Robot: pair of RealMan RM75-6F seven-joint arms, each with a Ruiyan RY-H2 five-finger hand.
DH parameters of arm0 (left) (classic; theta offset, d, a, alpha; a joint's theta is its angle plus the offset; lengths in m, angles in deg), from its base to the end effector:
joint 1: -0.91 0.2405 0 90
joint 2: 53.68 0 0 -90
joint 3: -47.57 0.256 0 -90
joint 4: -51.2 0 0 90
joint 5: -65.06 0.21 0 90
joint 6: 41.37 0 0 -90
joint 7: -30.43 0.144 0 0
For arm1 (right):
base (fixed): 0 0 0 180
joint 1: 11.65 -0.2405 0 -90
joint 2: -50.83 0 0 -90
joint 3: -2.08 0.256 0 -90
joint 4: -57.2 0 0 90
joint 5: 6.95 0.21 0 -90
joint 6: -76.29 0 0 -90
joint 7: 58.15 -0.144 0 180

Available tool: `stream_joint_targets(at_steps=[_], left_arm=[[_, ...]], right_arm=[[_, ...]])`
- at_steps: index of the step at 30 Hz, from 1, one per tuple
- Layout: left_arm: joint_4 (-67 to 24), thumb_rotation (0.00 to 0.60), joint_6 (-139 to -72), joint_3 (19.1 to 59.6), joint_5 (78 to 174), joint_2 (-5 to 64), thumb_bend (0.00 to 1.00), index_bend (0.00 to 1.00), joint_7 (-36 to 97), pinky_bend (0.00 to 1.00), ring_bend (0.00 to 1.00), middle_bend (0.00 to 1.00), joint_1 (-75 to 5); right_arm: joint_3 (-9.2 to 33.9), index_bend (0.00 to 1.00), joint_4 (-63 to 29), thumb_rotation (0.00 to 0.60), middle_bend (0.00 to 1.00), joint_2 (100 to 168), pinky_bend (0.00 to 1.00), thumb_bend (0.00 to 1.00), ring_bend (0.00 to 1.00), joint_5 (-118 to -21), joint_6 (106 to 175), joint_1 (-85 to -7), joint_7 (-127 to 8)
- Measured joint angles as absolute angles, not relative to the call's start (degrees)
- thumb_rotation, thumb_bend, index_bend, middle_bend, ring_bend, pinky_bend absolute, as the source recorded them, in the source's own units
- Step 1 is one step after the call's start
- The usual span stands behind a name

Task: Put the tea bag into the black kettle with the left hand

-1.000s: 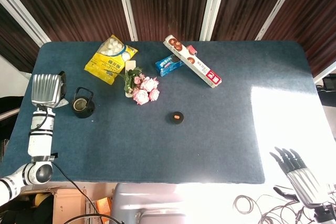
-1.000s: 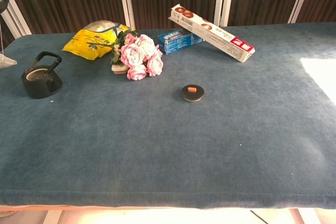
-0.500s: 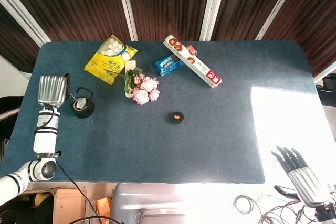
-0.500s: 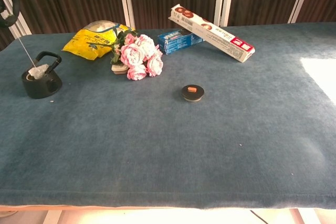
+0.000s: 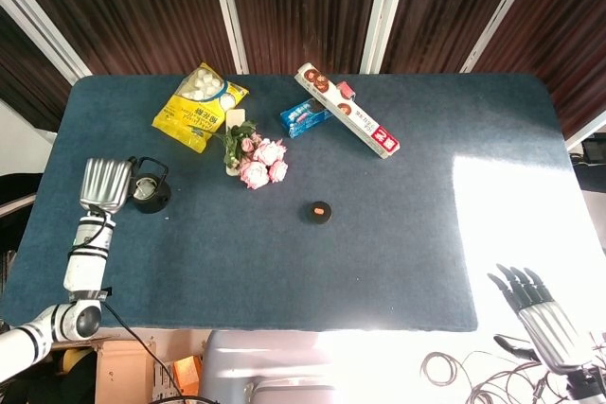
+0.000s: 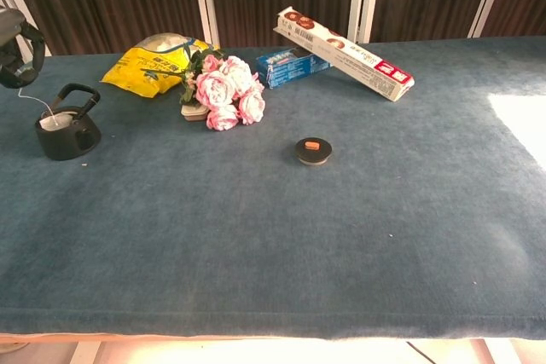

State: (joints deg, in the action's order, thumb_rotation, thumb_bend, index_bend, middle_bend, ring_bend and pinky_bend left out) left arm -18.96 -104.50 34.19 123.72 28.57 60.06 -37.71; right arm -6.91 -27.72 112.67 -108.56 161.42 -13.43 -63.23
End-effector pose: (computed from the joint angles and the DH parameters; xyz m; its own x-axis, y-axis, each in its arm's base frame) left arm -0.2399 0.3982 0.0937 0.7093 -0.0227 0.7046 0.7040 -0.0279 -0.7096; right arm -0.3290 -0.1141 0.1427 0.4802 -0.2401 0.8437 -0.8736 -0.2178 0.4353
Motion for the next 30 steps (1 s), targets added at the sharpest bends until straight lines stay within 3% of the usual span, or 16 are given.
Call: stream_joint_targets(at_steps=[5,9,14,20,25,30], left_arm=[[-19.6,0.6,-105.6,36.49,127.91,29.08,0.44,0.64,54.72,1.0,1.0,1.0,-35.68],[-20.63,0.6,-107.24,39.15,132.4,29.15,0.41,0.56,51.4,1.0,1.0,1.0,-33.67],[-22.18,0.6,-106.82,42.37,135.14,28.66,0.24,0.34,50.01,1.0,1.0,1.0,-32.06],[-24.11,0.6,-103.52,43.2,134.58,27.42,0.04,0.22,50.69,1.0,0.99,1.0,-31.78],[-24.91,0.599,-102.98,42.12,133.8,26.39,0.13,0.21,49.08,1.0,0.99,1.0,-31.74],[-25.01,0.469,-100.11,41.38,130.2,25.39,0.29,0.21,50.45,1.0,0.99,1.0,-32.05]], right_arm=[[-6.89,0.0,-27.73,0.6,0.0,112.66,0.0,0.11,0.0,-108.53,161.45,-13.41,-63.24],[-7.01,0.0,-27.73,0.6,0.0,112.75,0.0,0.11,0.0,-108.66,161.11,-13.51,-62.98],[-7.08,0.0,-27.8,0.6,0.0,112.82,0.0,0.11,0.0,-108.86,161.34,-13.4,-62.77],[-7.07,0.0,-27.77,0.6,0.0,112.81,0.0,0.11,0.0,-108.81,161.33,-13.39,-62.81],[-7.1,0.0,-27.76,0.6,0.0,112.74,0.0,0.11,0.0,-108.88,161.33,-13.43,-62.93],[-7.13,0.0,-27.73,0.6,0.0,112.76,0.0,0.11,0.0,-108.96,161.39,-13.4,-62.89]])
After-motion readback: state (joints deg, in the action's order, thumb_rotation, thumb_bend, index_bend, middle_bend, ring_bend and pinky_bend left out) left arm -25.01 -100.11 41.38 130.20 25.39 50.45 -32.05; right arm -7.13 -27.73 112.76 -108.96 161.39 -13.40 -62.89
